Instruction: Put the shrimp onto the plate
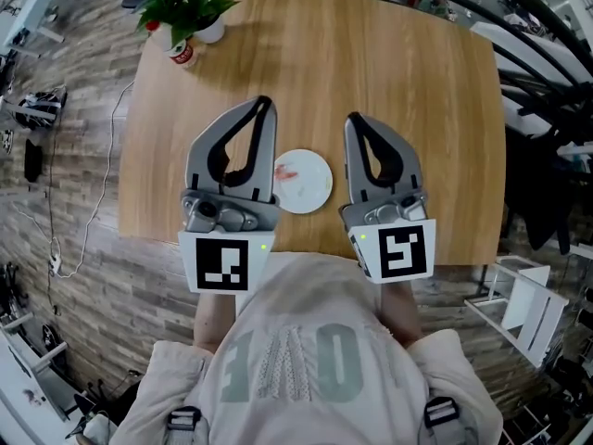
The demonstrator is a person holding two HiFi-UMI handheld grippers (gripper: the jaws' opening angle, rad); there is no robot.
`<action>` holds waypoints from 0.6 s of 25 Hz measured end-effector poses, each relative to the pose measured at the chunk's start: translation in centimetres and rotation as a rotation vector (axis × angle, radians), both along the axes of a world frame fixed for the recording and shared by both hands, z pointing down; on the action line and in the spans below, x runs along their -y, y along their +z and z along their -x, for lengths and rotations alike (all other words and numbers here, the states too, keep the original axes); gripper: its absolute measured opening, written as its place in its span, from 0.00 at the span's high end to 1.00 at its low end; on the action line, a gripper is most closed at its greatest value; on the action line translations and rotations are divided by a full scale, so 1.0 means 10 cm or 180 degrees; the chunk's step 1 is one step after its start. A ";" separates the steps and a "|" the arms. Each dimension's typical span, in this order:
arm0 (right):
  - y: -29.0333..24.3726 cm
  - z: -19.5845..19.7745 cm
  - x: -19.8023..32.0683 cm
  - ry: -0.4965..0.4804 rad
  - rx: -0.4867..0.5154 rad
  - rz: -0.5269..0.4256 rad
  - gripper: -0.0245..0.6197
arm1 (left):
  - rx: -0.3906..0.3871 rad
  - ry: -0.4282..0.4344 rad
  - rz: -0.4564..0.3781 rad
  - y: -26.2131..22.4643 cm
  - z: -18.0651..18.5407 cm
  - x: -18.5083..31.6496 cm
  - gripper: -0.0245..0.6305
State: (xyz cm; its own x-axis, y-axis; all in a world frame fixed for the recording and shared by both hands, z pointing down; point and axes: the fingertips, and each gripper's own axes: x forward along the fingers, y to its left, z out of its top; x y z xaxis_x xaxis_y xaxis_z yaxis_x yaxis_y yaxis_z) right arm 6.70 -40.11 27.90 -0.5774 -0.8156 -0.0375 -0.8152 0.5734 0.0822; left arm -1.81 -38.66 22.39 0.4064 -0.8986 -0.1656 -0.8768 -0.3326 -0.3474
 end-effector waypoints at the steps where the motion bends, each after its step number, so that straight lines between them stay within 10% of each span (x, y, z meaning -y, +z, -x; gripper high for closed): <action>1: -0.01 0.01 -0.01 0.0001 0.0018 0.0005 0.93 | -0.0004 -0.0003 0.0005 0.01 0.00 0.00 0.95; 15: 0.13 0.11 -0.07 -0.0040 -0.0210 -0.0002 0.93 | 0.0027 0.0041 0.0064 0.10 -0.01 -0.03 0.95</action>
